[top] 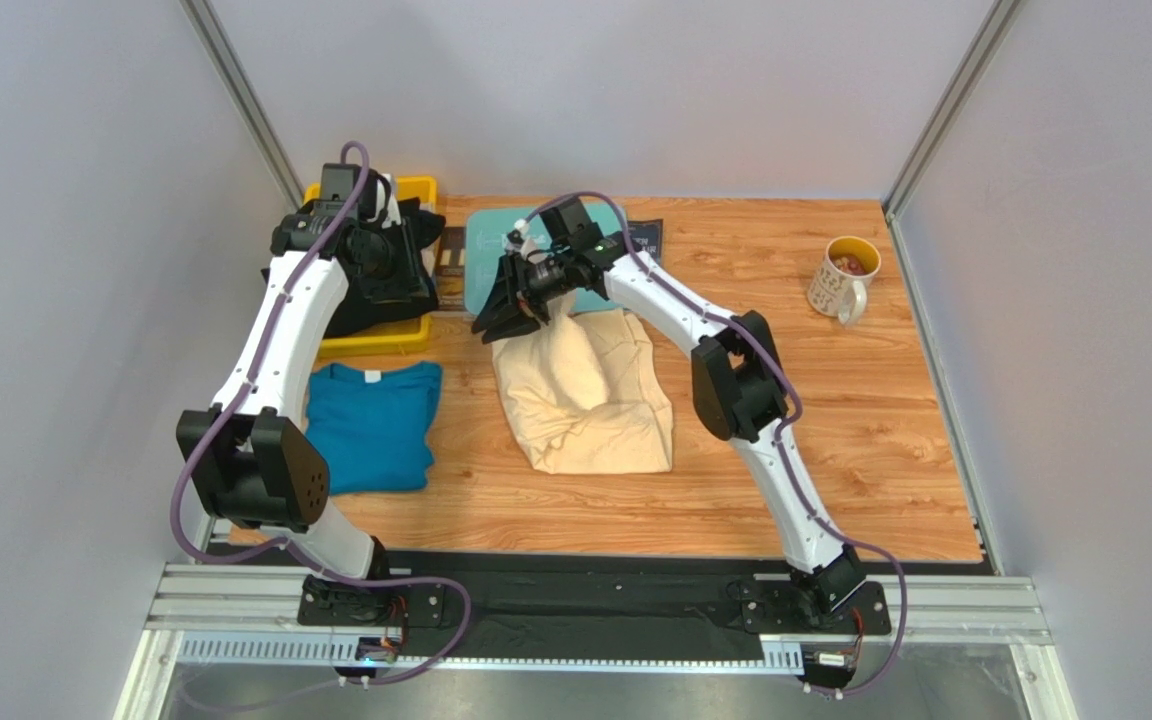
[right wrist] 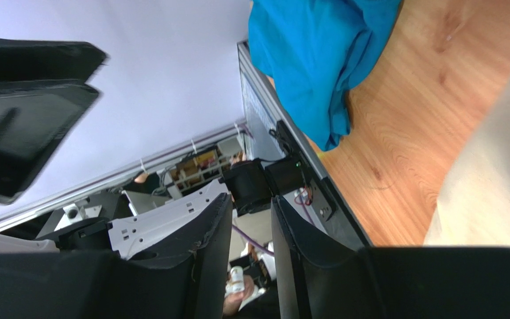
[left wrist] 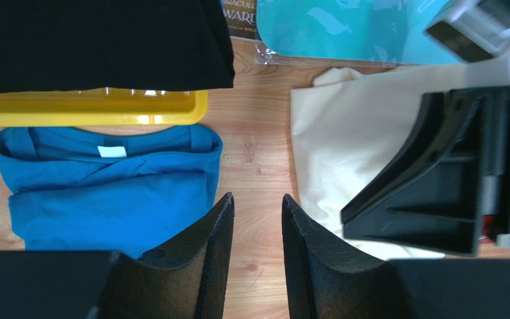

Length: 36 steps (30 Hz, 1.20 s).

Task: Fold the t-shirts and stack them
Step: Flatten out the tshirt

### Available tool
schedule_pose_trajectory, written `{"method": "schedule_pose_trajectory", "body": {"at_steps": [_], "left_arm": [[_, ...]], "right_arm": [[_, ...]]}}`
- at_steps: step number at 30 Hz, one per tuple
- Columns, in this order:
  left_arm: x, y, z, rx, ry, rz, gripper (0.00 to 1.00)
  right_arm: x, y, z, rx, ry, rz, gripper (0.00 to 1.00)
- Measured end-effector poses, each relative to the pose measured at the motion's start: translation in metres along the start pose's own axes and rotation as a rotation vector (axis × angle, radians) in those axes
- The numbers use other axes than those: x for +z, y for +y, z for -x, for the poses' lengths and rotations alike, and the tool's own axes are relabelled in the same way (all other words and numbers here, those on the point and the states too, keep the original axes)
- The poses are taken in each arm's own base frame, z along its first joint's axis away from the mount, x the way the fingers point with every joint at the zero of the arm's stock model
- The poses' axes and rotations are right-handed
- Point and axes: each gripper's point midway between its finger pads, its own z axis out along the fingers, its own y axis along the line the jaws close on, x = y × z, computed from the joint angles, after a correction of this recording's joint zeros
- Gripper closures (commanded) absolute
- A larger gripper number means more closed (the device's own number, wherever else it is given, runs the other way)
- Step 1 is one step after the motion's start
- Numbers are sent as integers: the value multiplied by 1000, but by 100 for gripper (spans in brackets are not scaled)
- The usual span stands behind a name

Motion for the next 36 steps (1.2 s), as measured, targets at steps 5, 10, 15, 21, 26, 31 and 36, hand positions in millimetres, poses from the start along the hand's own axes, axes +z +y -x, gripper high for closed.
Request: {"method": "schedule_pose_trajectory", "body": {"at_steps": [5, 10, 15, 21, 26, 31, 36], "left_arm": [[0, 6, 1, -7, -2, 20, 61], [0, 7, 1, -10, -1, 25, 61], [0, 6, 0, -12, 1, 19, 62], [1, 2, -1, -18, 9, -5, 62], [3, -2, -1, -36, 18, -26, 62], [3, -8, 0, -57, 15, -53, 63], [3, -15, 1, -78, 16, -88, 64]], "right_arm": [[18, -4, -16, 15, 61, 3, 95], [2, 8, -10, -47, -1, 18, 100], [-60, 19, 7, -76, -140, 40, 35], [-141, 6, 19, -69, -302, 58, 100], [-147, -19, -2, -9, -295, 22, 71], [-152, -10, -23, -45, -300, 37, 100], [-176, 6, -47, -58, -356, 132, 51]]}}
